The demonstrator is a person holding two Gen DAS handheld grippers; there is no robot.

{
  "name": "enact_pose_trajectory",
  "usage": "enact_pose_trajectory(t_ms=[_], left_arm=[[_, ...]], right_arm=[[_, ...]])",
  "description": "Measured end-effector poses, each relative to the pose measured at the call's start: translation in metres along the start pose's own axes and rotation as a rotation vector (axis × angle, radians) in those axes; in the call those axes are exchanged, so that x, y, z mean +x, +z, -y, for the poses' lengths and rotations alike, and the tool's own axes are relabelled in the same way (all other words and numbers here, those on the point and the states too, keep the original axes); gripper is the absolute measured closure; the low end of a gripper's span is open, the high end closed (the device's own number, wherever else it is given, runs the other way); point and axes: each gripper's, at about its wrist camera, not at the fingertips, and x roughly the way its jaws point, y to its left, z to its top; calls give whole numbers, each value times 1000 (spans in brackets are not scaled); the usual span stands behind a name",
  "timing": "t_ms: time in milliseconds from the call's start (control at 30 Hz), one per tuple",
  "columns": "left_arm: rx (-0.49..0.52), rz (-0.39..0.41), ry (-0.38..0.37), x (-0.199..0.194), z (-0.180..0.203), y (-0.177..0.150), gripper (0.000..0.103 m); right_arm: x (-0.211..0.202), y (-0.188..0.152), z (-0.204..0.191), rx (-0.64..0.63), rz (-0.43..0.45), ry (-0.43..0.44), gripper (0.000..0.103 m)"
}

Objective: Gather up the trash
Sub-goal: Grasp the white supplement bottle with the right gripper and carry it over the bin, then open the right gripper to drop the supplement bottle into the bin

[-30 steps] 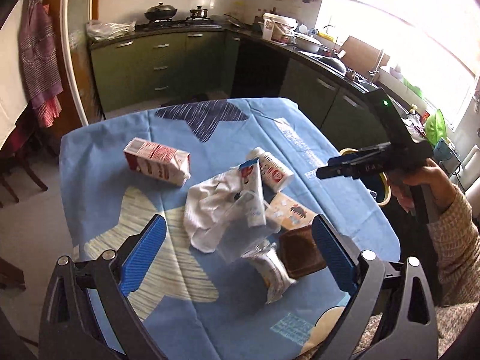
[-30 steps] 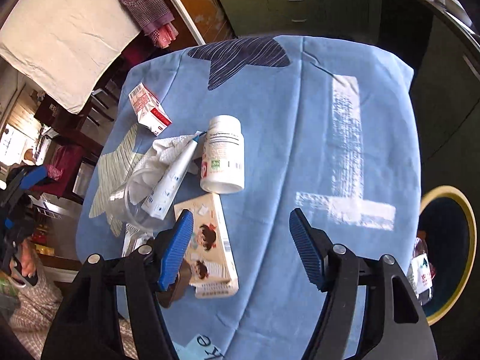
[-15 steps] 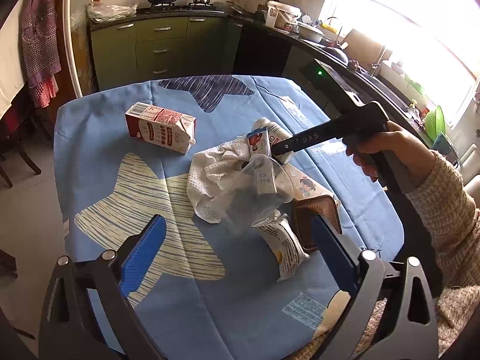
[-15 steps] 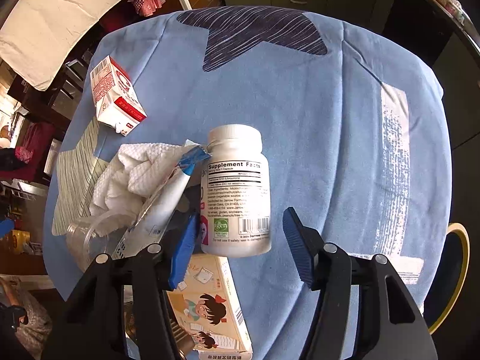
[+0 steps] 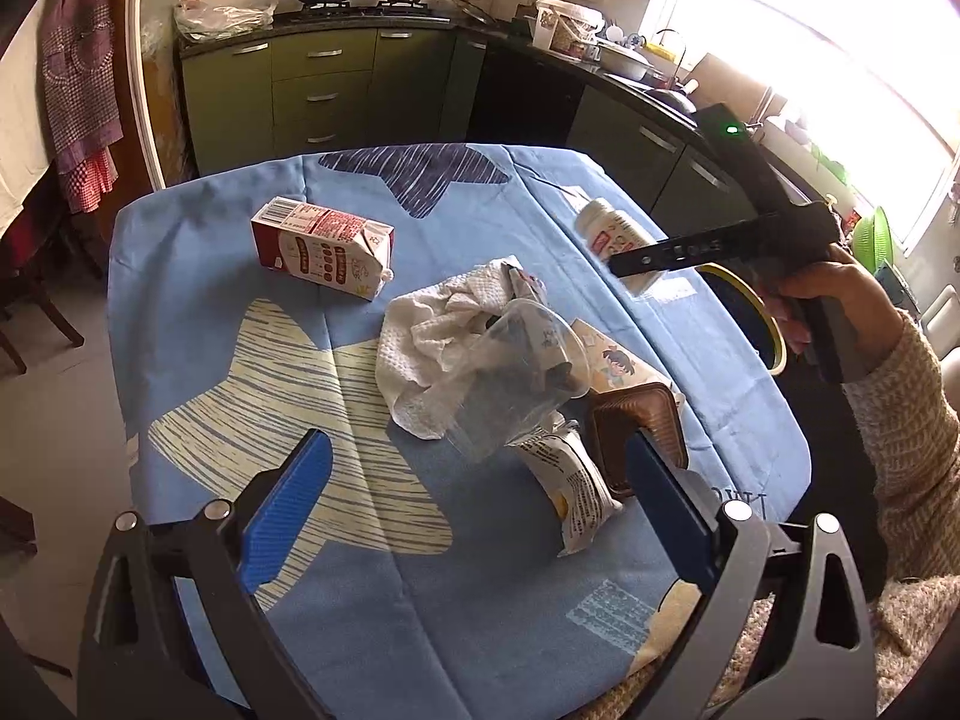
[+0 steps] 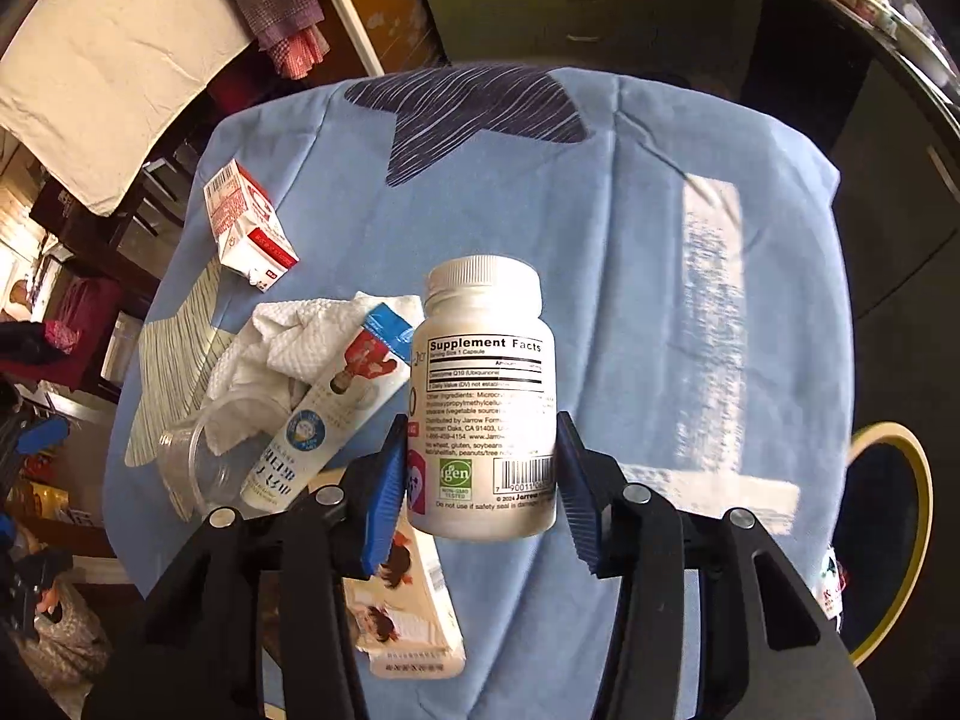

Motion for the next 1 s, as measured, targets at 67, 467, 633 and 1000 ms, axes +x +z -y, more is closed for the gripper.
enact_pose_trajectory(t_ms=[67,467,633,1000], left_arm=[[8,-5,3,1,3,0,10],[64,-38,4,16,34,7,10],[91,-46,17,16,48,10,10],[111,-65,52,18,51,15,10]], right_arm=[[-25,-15,27,43,38,-18,56],[-76,-129,251,472,36,-256,56],[-60,-140,285,530,24,-257,56],[-55,-139,286,529,51,-270,33]])
